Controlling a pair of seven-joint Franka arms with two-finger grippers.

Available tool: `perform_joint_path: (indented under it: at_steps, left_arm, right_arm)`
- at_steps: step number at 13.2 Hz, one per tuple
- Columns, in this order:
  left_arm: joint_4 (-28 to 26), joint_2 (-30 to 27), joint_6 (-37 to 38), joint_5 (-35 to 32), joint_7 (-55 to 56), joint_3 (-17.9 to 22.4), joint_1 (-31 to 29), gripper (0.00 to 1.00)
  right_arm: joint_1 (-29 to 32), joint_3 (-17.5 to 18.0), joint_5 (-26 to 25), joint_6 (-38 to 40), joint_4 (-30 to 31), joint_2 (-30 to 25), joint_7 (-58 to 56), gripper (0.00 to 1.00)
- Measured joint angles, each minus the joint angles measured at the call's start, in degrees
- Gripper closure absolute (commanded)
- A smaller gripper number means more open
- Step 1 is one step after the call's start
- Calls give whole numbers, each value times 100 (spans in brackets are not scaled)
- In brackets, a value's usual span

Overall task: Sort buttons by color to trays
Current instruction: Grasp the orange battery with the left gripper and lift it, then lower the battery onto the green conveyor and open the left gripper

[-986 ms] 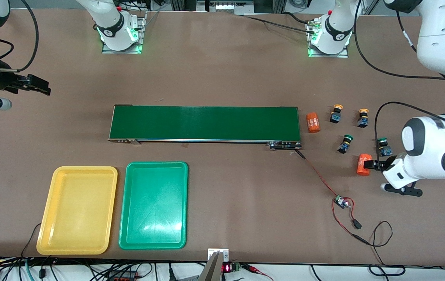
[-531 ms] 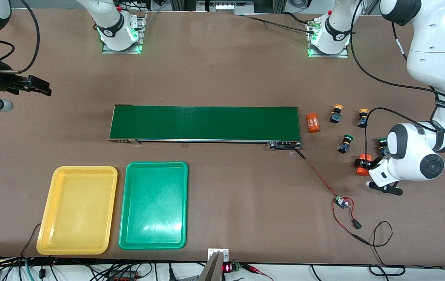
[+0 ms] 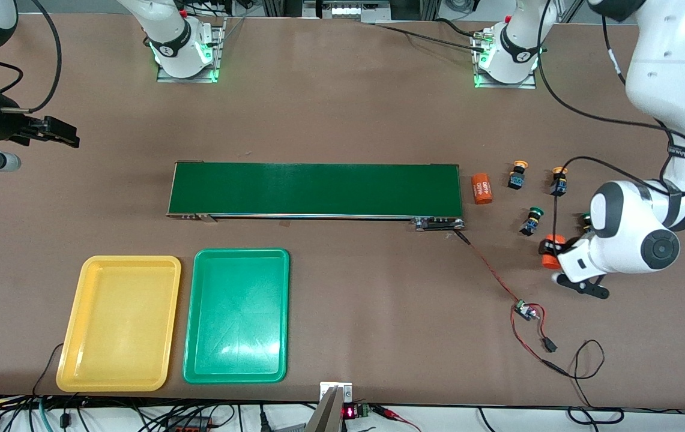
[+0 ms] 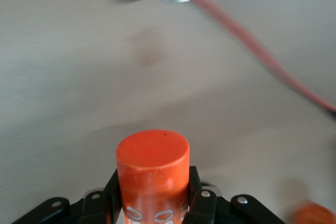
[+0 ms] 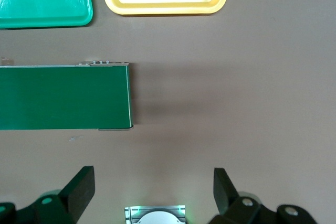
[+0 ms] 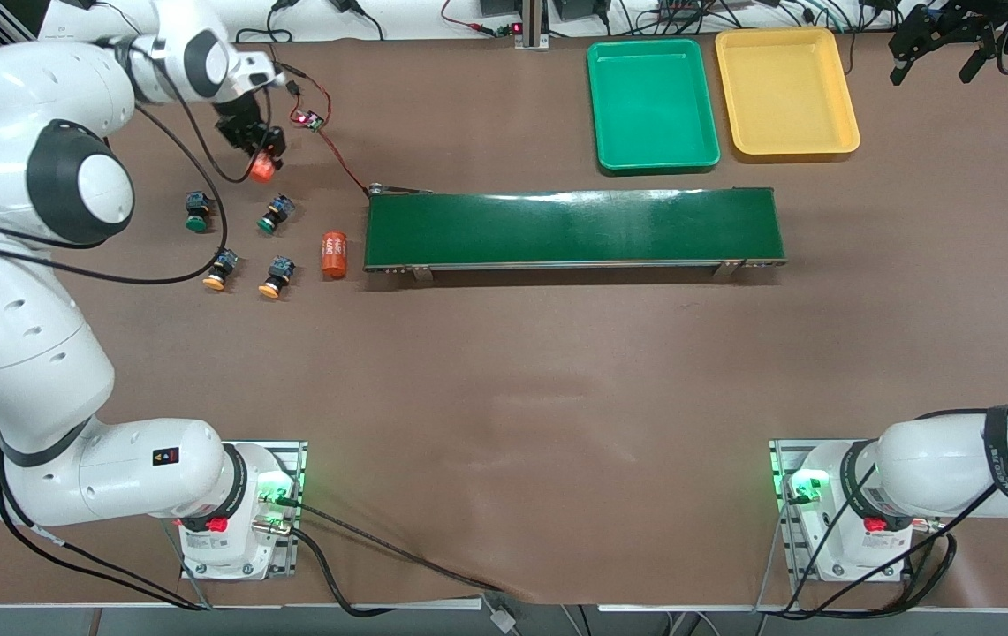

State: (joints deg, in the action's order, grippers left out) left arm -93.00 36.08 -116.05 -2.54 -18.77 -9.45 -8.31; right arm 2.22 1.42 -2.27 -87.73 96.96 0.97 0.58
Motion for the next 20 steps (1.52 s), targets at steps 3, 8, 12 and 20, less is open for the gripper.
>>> perform_joint_path:
  at_steps: [3, 8, 12, 20]
  left_arm:
    - [-174, -755, 744, 0, -560, -766, 73, 100]
    - [-635, -1115, 762, 0, -2707, -1272, 320, 100]
    - [-767, -1114, 741, 0, -3507, -1455, 665, 100]
    - [-1375, -1076, 295, 0, -4138, -1489, 1007, 100]
  right_arm:
    - [0, 1, 1, -8, 0, 0, 0, 0]
    - [-5, 5, 4, -49, 0, 0, 0, 0]
    - [-8, 6, 4, -52, 0, 0, 0, 0]
    - [-39, 19, 1, -68, 0, 25, -13, 0]
